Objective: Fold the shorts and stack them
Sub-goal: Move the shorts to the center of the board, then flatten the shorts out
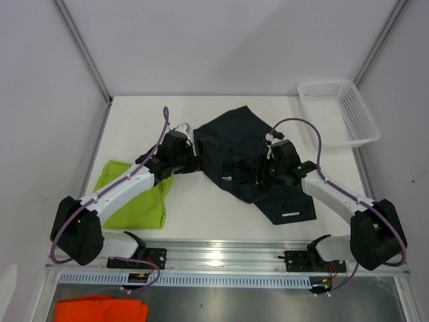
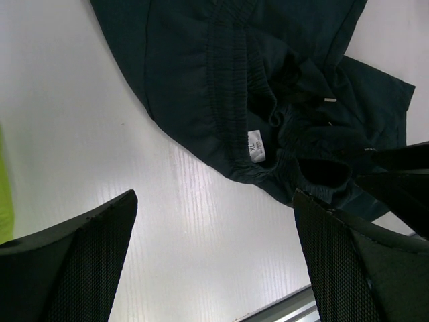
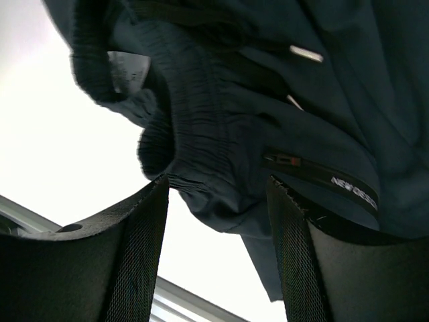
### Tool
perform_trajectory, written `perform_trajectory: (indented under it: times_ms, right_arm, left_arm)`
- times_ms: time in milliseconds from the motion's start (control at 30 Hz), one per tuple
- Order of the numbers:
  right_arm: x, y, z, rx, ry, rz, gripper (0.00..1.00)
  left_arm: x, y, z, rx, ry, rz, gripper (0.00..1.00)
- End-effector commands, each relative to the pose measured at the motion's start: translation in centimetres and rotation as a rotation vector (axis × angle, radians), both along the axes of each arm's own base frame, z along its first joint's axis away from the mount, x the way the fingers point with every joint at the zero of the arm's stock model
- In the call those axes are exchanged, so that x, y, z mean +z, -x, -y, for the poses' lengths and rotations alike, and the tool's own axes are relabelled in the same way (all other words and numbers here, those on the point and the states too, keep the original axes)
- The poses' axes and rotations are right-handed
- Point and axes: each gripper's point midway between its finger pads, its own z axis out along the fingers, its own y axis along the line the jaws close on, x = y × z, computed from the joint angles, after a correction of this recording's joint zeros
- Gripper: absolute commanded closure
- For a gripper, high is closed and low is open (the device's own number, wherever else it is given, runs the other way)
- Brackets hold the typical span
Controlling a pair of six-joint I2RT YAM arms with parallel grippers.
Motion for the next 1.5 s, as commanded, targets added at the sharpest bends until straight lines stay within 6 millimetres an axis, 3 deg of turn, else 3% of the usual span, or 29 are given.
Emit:
perform_trajectory:
  times_ms: [0, 167, 367, 467, 500, 533, 667, 767, 867, 900, 933, 1000, 1067, 1100, 1133, 1233, 1267, 1333, 1467]
  right_arm:
    - [1.8, -1.4, -1.8, 0.079, -0.056, 0.146, 0.39]
    - [0.9, -1.1, -3.8, 0.159, -0.101, 0.177, 0.43]
    - [-0.9, -1.1, -6.2, 0.208, -0.014, 0.179, 0.43]
    - [-1.5, -0.7, -7.0, 0.228, 0.002, 0.165, 0.77]
    - [-1.4, -0.4, -7.8, 0.250, -0.016, 0.161, 0.96]
    - [-1.7, -0.3, -8.4, 0.251, -0.029, 0.145, 1.00]
    - [1.1, -0.1, -13.7, 0.320, -0.132, 0.188, 1.00]
    - [2.9, 1.6, -18.2, 0.428, -0.205, 0.197, 1.00]
    - [4.4, 3.8, -21.2, 0.540, -0.264, 0.228, 1.00]
    - [4.4, 4.5, -21.5, 0.562, -0.280, 0.215, 0.82]
    - [4.5, 4.7, -21.3, 0.557, -0.287, 0.206, 0.68]
    - [4.6, 5.1, -19.8, 0.526, -0.312, 0.193, 0.52]
    - [5.0, 4.4, -17.6, 0.470, -0.347, 0.180, 0.51]
    - [6.8, 4.3, -16.5, 0.428, -0.390, 0.198, 0.51]
    - [5.7, 4.7, -14.9, 0.401, -0.381, 0.172, 0.51]
    - [6.0, 4.5, -10.8, 0.279, -0.346, 0.174, 0.52]
    - [4.9, 4.4, -8.9, 0.213, -0.280, 0.141, 0.52]
    - [5.3, 4.7, -7.2, 0.150, -0.251, 0.138, 0.52]
    - [3.6, 4.6, -2.5, -0.038, -0.139, 0.080, 0.51]
  left_arm:
    - [3.0, -0.9, 1.4, -0.025, 0.060, 0.057, 0.01]
    - [3.9, -0.6, 1.2, -0.034, 0.059, 0.069, 0.01]
    - [4.4, -0.1, 0.6, -0.042, 0.048, 0.066, 0.01]
    - [4.8, 0.2, -0.1, -0.039, 0.047, 0.071, 0.01]
    - [5.0, 0.1, -0.4, -0.034, 0.049, 0.073, 0.01]
    - [5.5, 0.2, -0.6, -0.032, 0.054, 0.084, 0.01]
    - [5.8, 0.1, -2.0, -0.009, 0.052, 0.088, 0.01]
    - [5.8, 0.3, -2.5, -0.002, 0.048, 0.089, 0.01]
    - [5.4, 0.6, -3.0, 0.007, 0.040, 0.085, 0.01]
    - [4.9, 0.8, -3.2, 0.009, 0.036, 0.075, 0.01]
    - [4.7, 0.9, -3.3, 0.013, 0.033, 0.073, 0.01]
    - [4.2, 1.5, -3.5, 0.012, 0.034, 0.063, 0.01]
    - [3.0, 2.3, -3.5, 0.005, 0.040, 0.037, 0.01]
    - [3.1, 2.6, -3.5, -0.001, 0.054, 0.042, 0.01]
    - [2.5, 3.1, -3.4, -0.009, 0.061, 0.033, 0.01]
    - [1.1, 5.1, -3.1, -0.049, 0.061, -0.002, 0.01]
    - [0.7, 5.5, -3.0, -0.054, 0.052, -0.011, 0.01]
    - [0.1, 6.5, -2.7, -0.067, 0.040, -0.029, 0.01]
    - [-1.7, 8.8, -1.2, -0.102, 0.041, -0.081, 0.01]
